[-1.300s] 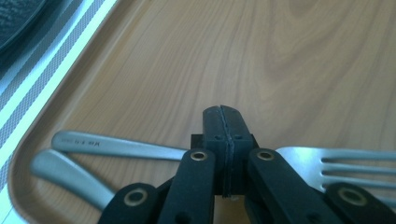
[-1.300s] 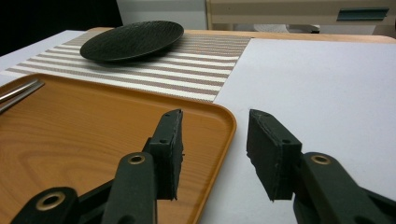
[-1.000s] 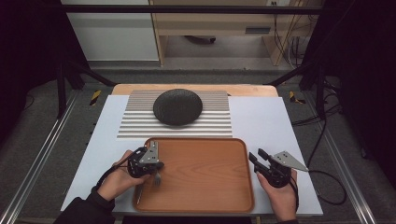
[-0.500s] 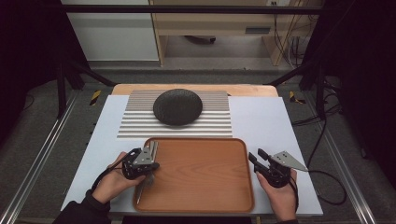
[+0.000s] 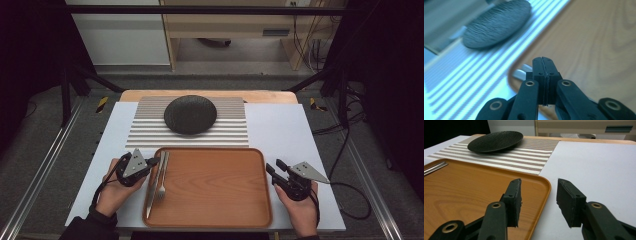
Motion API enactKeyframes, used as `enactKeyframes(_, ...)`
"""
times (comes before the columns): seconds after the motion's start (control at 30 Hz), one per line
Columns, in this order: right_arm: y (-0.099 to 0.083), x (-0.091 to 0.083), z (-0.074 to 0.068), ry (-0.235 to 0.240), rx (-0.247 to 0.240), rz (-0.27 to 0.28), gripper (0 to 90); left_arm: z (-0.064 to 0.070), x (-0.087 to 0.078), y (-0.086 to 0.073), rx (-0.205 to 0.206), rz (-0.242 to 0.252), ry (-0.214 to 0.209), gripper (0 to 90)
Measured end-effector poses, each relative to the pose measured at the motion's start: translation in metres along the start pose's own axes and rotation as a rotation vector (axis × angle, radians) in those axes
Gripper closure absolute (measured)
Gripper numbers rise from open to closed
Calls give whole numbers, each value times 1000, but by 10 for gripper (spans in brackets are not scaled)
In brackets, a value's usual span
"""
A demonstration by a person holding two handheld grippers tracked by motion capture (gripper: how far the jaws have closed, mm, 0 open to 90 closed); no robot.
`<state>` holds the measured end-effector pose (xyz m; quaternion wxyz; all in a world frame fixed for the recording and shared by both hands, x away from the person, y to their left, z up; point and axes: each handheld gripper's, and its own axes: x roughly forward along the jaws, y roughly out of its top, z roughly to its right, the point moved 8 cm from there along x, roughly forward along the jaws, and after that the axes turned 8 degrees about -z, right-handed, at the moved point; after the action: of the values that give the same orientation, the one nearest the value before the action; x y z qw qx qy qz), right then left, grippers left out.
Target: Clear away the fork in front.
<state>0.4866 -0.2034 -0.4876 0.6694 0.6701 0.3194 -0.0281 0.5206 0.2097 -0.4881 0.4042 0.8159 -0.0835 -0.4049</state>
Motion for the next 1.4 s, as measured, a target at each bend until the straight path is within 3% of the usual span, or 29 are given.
enactKeyframes(0.1, 0, 0, 0, 0, -3, -1, 545, -5, -3, -1, -7, 24, 29, 862)
enactKeyframes(0.3, 0, 1, -2, 6, -7, -2, 531, -10, -5, -6, -8, 46, 79, 723)
enactKeyframes(0.57, 0, 2, -3, 13, -14, 0, 496, -16, -5, -9, -8, 44, 137, 546)
enactKeyframes(0.77, 1, 2, -2, 5, -13, 11, 407, -21, -5, -10, 13, 36, 208, 321)
enactKeyframes(0.83, 3, 3, -2, 4, -7, 21, 336, -22, -4, -11, 19, 32, 223, 253)
enactKeyframes(0.97, 4, 5, 0, 0, -5, 34, 210, -25, -4, -11, 6, 43, 237, 157)
enactKeyframes(1.1, 6, 5, 3, -33, -21, 59, 118, -26, -4, -12, -4, 46, 235, 111)
enactKeyframes(1.23, 6, 5, 4, -40, -30, 60, 83, -25, -4, -12, 4, 49, 232, 87)
enactKeyframes(1.4, 5, 4, 0, -4, -58, 59, 71, -25, -3, -11, 4, 48, 226, 74)
